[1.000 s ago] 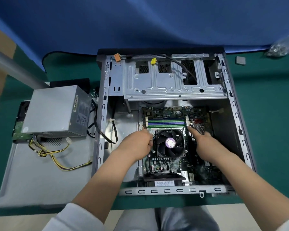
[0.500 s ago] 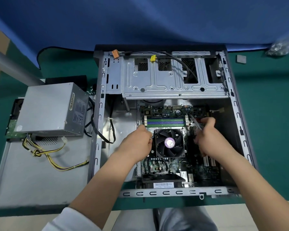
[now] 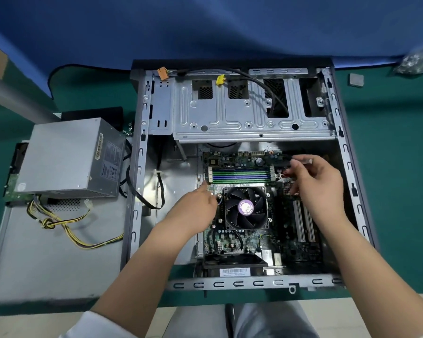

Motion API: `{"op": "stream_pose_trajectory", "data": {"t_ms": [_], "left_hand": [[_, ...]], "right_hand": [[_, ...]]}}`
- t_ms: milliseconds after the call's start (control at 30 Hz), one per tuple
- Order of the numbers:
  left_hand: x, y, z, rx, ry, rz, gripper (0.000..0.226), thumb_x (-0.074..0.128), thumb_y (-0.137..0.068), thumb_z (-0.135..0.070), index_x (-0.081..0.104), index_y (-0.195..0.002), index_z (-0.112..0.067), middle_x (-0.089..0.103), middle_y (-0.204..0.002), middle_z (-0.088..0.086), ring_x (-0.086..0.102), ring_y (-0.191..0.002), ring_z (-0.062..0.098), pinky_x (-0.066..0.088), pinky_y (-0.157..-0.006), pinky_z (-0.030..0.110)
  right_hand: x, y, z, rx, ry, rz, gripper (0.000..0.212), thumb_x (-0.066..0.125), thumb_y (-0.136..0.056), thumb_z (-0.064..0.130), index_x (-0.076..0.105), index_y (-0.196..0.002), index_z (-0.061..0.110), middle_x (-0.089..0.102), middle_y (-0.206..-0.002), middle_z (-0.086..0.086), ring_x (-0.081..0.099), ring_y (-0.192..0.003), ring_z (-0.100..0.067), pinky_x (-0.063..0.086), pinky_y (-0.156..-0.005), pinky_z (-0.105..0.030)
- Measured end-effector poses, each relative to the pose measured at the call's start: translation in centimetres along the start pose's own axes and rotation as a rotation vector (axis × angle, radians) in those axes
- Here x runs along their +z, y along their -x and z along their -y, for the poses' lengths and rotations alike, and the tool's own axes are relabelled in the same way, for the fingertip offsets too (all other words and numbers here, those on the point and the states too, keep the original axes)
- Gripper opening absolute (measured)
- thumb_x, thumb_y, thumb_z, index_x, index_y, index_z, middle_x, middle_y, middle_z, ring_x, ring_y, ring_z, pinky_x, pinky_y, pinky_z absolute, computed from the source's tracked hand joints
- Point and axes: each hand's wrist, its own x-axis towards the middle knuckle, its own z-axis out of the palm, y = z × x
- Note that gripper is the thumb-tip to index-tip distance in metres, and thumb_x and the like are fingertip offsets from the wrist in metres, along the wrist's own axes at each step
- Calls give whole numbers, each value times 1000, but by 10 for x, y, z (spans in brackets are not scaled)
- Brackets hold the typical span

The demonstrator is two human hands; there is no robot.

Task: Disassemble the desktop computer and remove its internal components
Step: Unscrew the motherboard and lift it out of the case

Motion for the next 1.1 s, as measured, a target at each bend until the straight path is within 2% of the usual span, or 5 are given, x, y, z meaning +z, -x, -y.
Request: {"op": "stream_pose_trajectory", "data": {"t_ms": [200, 400, 567, 733, 1100], "left_hand": [[-4, -1, 0, 19, -33, -102, 37, 32, -98, -25, 55, -73, -10, 29, -153, -1, 42, -130, 12, 32, -89, 17], [-4, -4, -1, 8, -58, -117, 37, 34, -96, -27, 65, -92, -7, 37, -150, -1, 59, -106, 19, 46, -91, 30], [-5, -9, -1, -31, -34, -145, 33, 35, -94, -27, 60, -89, -6, 63, -108, 10, 47, -81, 18, 45, -79, 32], [-6, -8, -3, -14, 36, -176, 34, 35, -94, -23, 45, -66, -8, 51, -68, 7, 47, -65, 22, 36, -57, 30], [-5, -10, -3, -12, 83, -211, 35, 35, -95, -24, 47, -67, -7, 50, -65, 5, 42, -61, 17, 34, -55, 27]], "right_hand": [[4, -1, -8, -48, 279, -60, 19, 39, -99, 39, 50, -93, 25, 66, -78, 4, 59, -59, -16, 42, -51, -29], [6, -3, -14, -17, 408, 23, 16, 40, -99, 35, 49, -93, 23, 66, -74, 2, 59, -58, -16, 44, -50, -27], [7, -4, -16, -7, 473, 51, 16, 39, -98, 36, 49, -94, 24, 66, -74, 0, 61, -61, -22, 47, -58, -33], [6, -4, -15, -16, 454, 49, 16, 39, -99, 36, 48, -94, 24, 64, -68, 0, 62, -58, -23, 51, -57, -37], [7, -3, -15, -55, 505, 34, 15, 40, -98, 33, 49, -92, 23, 63, -67, 0, 57, -56, -17, 38, -50, -28]]}}
